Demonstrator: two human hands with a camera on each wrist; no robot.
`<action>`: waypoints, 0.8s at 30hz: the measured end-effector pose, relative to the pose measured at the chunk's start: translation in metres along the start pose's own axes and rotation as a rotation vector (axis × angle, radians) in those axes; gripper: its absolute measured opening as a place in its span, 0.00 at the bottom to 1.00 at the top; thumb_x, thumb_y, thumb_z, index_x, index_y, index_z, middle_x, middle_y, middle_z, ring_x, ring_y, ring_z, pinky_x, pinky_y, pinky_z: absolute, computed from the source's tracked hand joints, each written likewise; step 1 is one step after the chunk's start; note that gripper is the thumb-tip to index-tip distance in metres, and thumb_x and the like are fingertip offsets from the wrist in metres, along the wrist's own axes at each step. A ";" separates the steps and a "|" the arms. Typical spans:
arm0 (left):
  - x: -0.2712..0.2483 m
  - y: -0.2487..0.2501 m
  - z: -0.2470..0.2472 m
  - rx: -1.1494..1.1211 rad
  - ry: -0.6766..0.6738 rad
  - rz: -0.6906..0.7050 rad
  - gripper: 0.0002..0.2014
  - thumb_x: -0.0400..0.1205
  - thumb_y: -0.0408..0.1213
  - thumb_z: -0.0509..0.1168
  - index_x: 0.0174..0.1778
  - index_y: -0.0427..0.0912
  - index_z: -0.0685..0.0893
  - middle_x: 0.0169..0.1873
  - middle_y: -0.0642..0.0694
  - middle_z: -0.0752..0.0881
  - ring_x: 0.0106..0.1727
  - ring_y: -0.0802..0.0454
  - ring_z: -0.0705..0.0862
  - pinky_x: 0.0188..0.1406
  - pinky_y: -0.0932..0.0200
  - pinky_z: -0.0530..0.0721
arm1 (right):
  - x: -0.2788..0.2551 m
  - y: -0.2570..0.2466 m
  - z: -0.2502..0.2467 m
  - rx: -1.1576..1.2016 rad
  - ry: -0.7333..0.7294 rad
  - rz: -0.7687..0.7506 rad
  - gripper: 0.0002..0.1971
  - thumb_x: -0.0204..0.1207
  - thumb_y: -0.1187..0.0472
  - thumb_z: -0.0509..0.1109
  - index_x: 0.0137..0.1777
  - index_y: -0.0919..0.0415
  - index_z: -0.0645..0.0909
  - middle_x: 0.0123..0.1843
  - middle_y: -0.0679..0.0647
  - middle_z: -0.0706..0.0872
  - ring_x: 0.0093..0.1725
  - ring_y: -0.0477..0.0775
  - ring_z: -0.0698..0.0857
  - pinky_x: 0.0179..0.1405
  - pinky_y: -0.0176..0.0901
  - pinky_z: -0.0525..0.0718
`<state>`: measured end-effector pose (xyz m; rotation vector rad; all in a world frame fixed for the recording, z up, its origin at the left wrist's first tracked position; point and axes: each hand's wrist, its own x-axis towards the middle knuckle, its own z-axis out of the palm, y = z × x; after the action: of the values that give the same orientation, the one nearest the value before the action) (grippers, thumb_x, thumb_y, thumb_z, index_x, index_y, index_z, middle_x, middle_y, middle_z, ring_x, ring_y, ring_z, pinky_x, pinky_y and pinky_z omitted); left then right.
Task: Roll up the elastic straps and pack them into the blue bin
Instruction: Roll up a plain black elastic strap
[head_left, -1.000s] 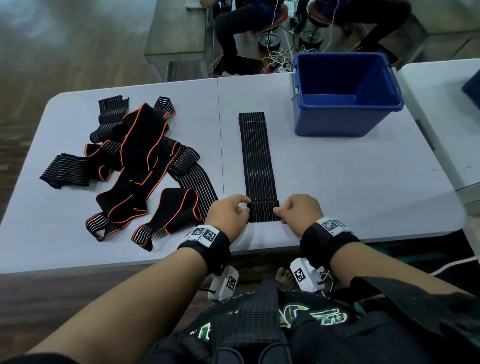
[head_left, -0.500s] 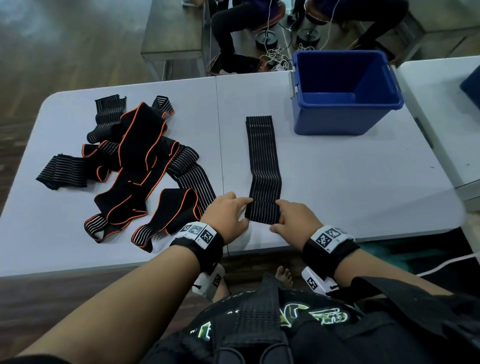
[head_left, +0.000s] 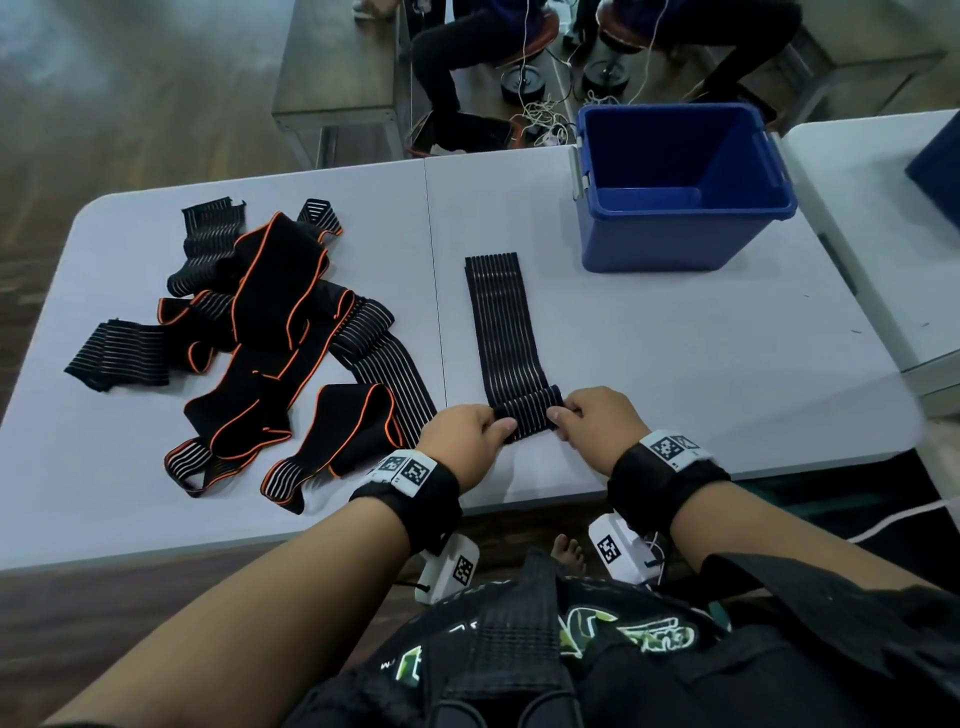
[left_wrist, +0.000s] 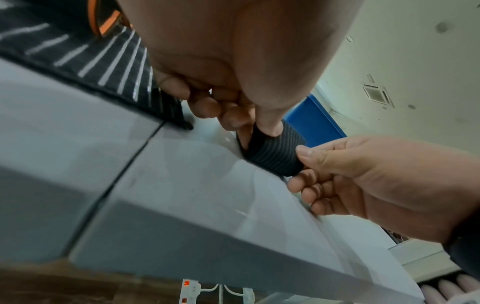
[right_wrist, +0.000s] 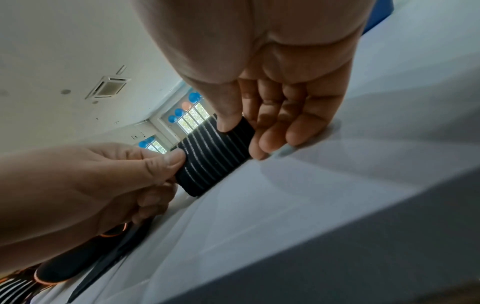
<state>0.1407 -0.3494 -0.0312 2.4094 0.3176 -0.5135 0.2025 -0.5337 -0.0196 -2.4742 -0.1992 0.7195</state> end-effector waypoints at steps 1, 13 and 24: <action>0.001 0.002 -0.001 0.010 0.002 -0.010 0.20 0.88 0.56 0.59 0.38 0.46 0.83 0.34 0.47 0.86 0.39 0.47 0.85 0.48 0.48 0.87 | 0.000 -0.001 0.000 -0.016 0.001 0.003 0.21 0.84 0.50 0.65 0.38 0.65 0.86 0.39 0.59 0.90 0.42 0.59 0.87 0.50 0.53 0.84; 0.000 0.004 -0.007 -0.049 0.116 -0.079 0.12 0.83 0.54 0.69 0.52 0.50 0.78 0.38 0.52 0.89 0.43 0.53 0.87 0.47 0.51 0.86 | 0.000 0.001 0.002 -0.088 0.034 0.047 0.19 0.80 0.44 0.69 0.46 0.63 0.84 0.41 0.58 0.88 0.43 0.57 0.86 0.44 0.49 0.82; -0.004 -0.011 0.004 0.350 0.136 0.230 0.22 0.85 0.38 0.63 0.77 0.50 0.77 0.61 0.47 0.81 0.62 0.44 0.76 0.63 0.46 0.81 | -0.002 0.010 0.006 -0.140 -0.060 -0.150 0.29 0.76 0.46 0.74 0.75 0.54 0.73 0.45 0.45 0.83 0.48 0.50 0.83 0.48 0.45 0.81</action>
<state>0.1323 -0.3434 -0.0383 2.7818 0.0036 -0.3218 0.1970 -0.5401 -0.0285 -2.5377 -0.4669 0.7389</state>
